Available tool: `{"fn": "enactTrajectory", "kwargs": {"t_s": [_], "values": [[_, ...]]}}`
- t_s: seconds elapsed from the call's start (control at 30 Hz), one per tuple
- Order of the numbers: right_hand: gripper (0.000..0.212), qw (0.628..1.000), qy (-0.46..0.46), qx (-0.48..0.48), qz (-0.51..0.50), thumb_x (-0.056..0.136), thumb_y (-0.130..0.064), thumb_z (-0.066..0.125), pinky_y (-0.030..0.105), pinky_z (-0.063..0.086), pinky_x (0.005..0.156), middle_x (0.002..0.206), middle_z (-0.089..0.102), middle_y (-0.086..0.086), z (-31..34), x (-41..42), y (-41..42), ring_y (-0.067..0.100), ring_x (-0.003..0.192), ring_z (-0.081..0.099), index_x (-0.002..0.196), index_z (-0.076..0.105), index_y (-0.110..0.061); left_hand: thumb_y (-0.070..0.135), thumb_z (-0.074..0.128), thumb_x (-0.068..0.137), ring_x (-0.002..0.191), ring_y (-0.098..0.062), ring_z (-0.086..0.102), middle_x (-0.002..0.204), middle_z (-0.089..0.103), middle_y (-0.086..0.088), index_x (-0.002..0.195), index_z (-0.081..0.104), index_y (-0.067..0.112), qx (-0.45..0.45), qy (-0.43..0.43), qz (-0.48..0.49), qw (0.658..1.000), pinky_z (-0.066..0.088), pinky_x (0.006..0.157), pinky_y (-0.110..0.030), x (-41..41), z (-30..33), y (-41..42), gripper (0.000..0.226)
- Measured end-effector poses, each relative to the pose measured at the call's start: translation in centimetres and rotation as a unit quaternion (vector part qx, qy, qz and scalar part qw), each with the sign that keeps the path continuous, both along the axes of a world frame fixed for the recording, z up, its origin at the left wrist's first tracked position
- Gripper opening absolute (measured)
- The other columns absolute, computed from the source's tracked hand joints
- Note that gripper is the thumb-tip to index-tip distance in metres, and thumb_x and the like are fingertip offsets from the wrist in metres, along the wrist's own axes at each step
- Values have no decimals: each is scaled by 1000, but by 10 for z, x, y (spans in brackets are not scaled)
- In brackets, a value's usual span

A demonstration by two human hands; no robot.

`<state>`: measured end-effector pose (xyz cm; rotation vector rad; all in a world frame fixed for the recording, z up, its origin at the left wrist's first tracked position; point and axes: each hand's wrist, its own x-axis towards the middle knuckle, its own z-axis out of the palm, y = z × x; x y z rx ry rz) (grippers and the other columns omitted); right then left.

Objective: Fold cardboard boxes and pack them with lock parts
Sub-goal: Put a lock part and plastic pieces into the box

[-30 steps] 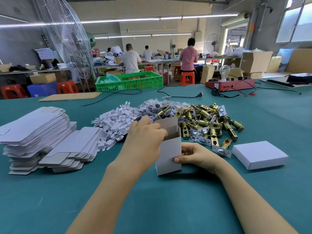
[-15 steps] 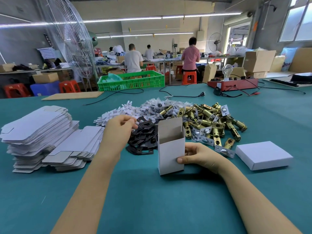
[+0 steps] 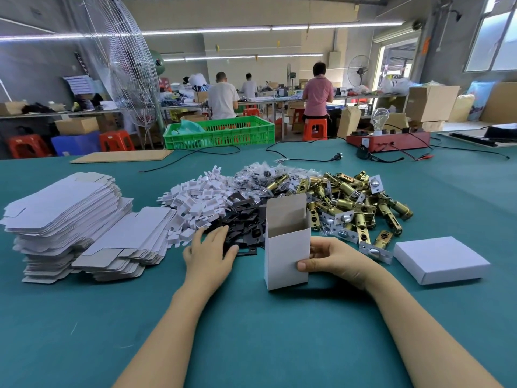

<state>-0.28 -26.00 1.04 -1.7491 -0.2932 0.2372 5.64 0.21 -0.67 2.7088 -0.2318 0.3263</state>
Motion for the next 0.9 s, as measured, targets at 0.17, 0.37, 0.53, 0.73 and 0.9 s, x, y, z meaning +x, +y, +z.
{"fn": "enactTrajectory", "kwargs": {"t_s": [0.17,0.37,0.53,0.73,0.9], "values": [[51,1000,-6,-1,-5,68,-28,81,42,45,104,117,70,5,0,-1,0,25,113,63,116,69,-18,37,38,104,148,-20,15,151,42,10,142,45,28,1,8,-6,1000,18,113,-41,2,-3,-1,40],[48,1000,-5,-4,-6,71,-24,79,39,46,103,116,70,4,1,-2,1,24,112,64,117,68,-18,25,45,103,132,-20,36,133,57,5,130,58,21,-7,-44,-19,999,32,102,-36,3,-2,1,30],[48,1000,-2,-4,-7,71,-22,78,38,47,102,117,70,4,1,-2,1,23,112,64,118,67,-17,16,49,102,113,-32,47,111,64,-9,115,68,8,-60,-115,-26,991,35,90,-37,1,0,-1,24],[47,1000,-1,-2,-10,71,-22,78,38,47,102,116,70,4,1,-2,1,24,112,63,117,68,-18,12,47,102,85,-22,52,85,62,-1,95,66,7,-282,-134,10,950,29,67,-27,-2,13,-3,21],[46,1000,3,4,-7,71,-22,78,38,47,102,117,70,4,1,-2,1,23,112,63,117,68,-19,14,46,103,76,-8,61,85,65,2,107,63,12,-521,15,27,853,48,69,-23,-2,17,-4,17]]}}
